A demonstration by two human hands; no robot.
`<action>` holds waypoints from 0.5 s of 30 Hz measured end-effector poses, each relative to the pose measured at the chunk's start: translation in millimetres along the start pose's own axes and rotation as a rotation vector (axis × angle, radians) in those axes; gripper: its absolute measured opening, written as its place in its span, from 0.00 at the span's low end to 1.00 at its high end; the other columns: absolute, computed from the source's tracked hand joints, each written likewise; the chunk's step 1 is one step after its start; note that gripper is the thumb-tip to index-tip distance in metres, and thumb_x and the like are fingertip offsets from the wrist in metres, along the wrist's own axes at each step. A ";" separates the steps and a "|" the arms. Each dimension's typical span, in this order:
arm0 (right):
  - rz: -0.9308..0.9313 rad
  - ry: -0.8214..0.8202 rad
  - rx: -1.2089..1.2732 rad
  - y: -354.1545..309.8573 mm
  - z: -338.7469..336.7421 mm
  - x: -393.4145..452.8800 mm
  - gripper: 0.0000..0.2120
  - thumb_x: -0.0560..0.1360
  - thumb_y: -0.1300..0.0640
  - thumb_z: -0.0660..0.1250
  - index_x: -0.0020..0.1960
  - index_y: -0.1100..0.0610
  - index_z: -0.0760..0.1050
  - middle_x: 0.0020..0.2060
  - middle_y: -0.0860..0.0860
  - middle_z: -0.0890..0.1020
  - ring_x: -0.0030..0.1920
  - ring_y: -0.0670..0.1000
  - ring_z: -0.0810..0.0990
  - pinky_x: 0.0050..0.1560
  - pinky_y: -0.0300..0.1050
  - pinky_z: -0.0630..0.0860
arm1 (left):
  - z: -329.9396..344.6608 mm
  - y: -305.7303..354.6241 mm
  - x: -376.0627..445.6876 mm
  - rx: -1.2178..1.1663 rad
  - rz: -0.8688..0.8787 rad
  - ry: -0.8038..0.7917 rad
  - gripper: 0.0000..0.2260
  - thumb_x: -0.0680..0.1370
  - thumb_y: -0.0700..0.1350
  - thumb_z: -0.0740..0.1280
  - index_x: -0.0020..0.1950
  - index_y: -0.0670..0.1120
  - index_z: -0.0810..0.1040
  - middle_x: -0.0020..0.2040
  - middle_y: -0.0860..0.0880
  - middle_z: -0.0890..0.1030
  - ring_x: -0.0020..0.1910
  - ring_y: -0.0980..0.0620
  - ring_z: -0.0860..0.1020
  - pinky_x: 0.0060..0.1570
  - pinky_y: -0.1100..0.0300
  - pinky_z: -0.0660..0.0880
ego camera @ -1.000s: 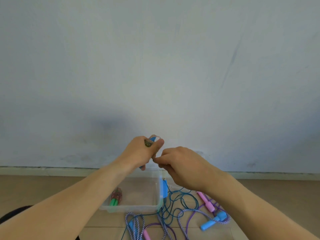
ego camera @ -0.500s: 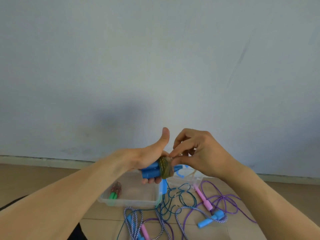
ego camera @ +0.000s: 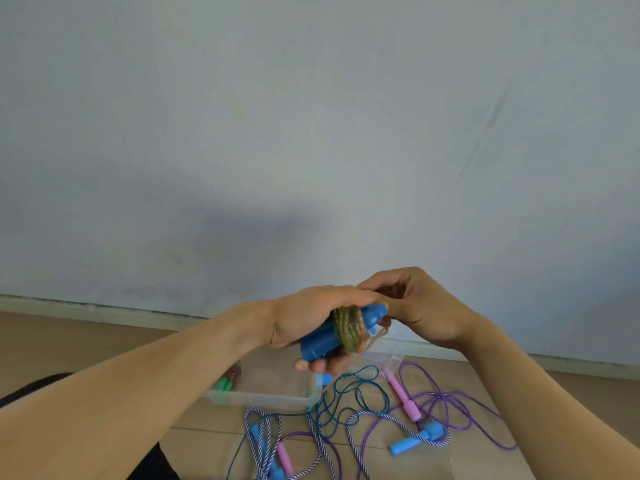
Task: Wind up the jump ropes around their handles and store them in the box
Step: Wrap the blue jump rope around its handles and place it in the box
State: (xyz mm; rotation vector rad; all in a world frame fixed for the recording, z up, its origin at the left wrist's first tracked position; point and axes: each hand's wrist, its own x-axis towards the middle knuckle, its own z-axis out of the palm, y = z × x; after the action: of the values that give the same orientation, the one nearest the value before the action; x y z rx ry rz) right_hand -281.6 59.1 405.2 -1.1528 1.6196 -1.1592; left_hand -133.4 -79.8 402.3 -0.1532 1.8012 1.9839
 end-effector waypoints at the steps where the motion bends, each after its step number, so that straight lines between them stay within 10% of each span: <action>1: -0.008 0.010 0.022 -0.7 0.0 0.1 0.06 0.75 0.65 0.70 0.50 0.59 0.84 0.39 0.60 0.82 0.36 0.52 0.73 0.36 0.42 0.72 | -2.7 -1.2 0.6 -0.041 0.035 -0.015 0.26 0.79 0.61 0.54 0.41 0.39 0.73 0.29 0.41 0.74 0.20 0.50 0.70 0.17 0.65 0.66; 15: 0.192 0.318 -0.497 2.2 12.8 11.7 0.16 0.76 0.43 0.67 0.38 0.52 0.82 0.28 0.47 0.79 0.26 0.44 0.70 0.30 0.38 0.70 | -7.8 -2.1 16.0 -0.186 0.099 0.687 0.27 0.82 0.51 0.46 0.45 0.36 0.80 0.22 0.45 0.69 0.20 0.50 0.64 0.24 0.60 0.60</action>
State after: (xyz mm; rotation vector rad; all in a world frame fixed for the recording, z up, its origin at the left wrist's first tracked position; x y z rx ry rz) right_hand -273.0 45.4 398.7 -1.1138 2.3000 -0.8675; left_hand -148.5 -83.2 393.3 -0.9162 2.0255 2.3516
